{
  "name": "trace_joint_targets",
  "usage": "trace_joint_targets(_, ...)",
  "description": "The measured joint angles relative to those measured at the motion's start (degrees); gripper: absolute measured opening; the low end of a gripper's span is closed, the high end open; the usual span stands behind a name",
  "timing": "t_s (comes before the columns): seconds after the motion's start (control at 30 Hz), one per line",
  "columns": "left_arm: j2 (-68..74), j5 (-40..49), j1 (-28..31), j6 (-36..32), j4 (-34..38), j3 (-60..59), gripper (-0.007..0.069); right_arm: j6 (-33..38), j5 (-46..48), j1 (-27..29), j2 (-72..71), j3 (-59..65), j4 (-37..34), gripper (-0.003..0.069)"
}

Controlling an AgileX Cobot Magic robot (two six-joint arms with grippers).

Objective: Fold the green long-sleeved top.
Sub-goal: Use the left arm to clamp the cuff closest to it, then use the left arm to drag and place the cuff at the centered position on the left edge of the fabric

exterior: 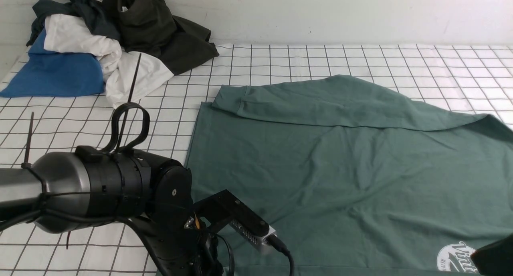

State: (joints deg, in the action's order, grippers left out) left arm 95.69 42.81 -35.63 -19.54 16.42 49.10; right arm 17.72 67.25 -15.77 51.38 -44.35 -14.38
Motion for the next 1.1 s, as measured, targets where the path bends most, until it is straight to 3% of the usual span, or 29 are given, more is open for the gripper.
trace_joint_targets(0.07, -1.0, 0.0, 0.0, 0.0, 0.0, 0.1, 0.0039, 0.0, 0.0, 0.0, 0.0, 0.0, 0.0, -0.0014)
trace_joint_targets(0.33, -6.7, 4.7, 0.0, 0.0, -1.0, 7.3, 0.0036, 0.0, -0.7, 0.0, 0.0, 0.1, 2.2, -0.0014)
trace_joint_targets(0.6, -6.7, 13.9, 0.3, 0.0, -6.9, 23.9, 0.0034, 0.0, -2.6, 0.0, 0.0, 0.1, 3.5, -0.0014)
trace_joint_targets(0.83, -3.6, 16.0, 6.8, 0.0, -7.6, 34.0, 0.0034, -0.9, -2.9, 0.0, 0.0, 0.1, 5.3, -0.0014)
trace_joint_targets(1.1, 3.8, 15.6, 12.4, 0.0, -7.5, 35.8, 0.0035, -1.4, -4.4, 0.0, 0.0, 0.1, 6.1, -0.0014)
